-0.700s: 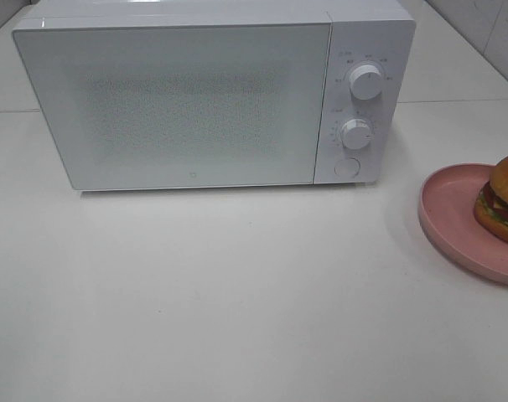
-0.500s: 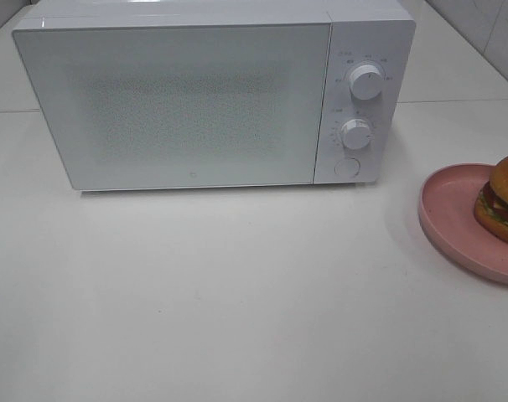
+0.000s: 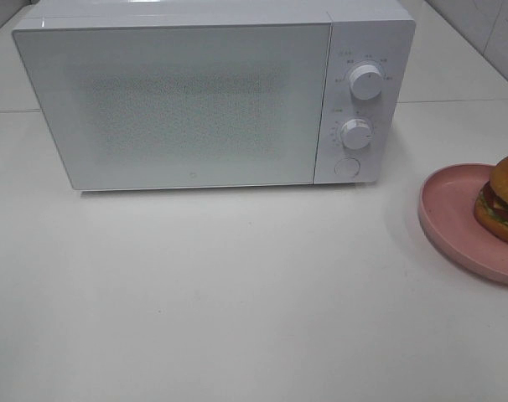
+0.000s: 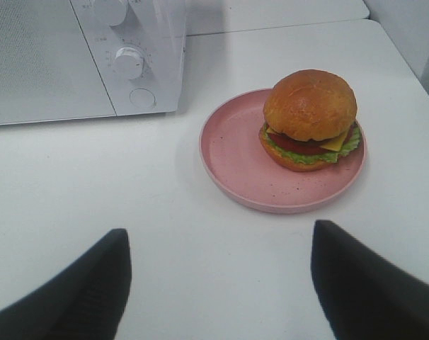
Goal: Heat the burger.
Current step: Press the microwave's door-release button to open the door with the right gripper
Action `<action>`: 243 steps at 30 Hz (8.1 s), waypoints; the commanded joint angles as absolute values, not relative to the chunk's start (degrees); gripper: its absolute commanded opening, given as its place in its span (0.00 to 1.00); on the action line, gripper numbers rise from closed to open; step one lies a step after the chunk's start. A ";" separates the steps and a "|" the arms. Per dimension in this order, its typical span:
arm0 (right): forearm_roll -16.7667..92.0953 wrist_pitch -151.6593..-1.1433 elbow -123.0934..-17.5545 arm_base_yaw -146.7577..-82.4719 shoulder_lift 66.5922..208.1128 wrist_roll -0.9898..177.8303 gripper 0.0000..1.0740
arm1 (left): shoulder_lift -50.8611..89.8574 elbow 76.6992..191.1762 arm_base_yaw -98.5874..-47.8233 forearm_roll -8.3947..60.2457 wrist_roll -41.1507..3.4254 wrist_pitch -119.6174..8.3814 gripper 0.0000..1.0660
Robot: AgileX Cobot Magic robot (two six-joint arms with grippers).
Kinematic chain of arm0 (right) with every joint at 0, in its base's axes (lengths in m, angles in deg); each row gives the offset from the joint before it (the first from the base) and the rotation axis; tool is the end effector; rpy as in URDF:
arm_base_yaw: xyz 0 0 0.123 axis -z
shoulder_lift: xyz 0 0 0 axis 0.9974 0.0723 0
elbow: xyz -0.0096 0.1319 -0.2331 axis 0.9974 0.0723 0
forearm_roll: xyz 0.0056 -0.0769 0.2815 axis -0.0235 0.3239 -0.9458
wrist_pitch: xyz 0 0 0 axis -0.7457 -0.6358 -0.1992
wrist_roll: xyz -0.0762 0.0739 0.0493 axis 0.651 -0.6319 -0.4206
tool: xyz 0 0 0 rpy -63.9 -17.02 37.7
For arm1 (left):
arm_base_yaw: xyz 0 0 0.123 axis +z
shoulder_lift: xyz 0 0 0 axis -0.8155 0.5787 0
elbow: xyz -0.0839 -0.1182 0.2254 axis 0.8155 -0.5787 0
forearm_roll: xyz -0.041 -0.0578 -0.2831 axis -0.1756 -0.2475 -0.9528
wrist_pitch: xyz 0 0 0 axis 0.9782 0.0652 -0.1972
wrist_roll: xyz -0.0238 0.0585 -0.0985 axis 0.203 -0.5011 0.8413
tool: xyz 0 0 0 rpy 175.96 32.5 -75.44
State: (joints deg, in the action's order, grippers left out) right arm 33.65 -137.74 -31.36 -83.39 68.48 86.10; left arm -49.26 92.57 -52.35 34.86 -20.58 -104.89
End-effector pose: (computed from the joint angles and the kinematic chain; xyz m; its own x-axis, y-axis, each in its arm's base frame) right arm 0.0729 0.0041 0.2909 -0.4060 0.0172 -0.9137 -0.0138 0.9996 0.0249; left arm 0.0703 -0.0072 0.2876 -0.4374 0.0294 -0.8988 0.0580 0.9983 0.0044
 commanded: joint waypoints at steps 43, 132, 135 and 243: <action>32.68 -108.80 -32.51 -83.16 95.98 86.90 0.55 | -50.40 92.46 -52.35 35.04 -20.58 -104.09 0.00; 32.79 -31.74 -38.35 -109.17 177.63 22.90 0.00 | -50.40 92.46 -52.35 35.04 -20.58 -104.09 0.00; 31.82 -31.74 -38.35 -109.17 177.63 21.76 0.00 | -50.40 92.46 -52.35 35.04 -20.58 -104.09 0.00; 21.91 -16.84 -52.50 -109.00 187.60 19.75 0.00 | -50.40 92.46 -52.35 35.04 -20.58 -104.09 0.00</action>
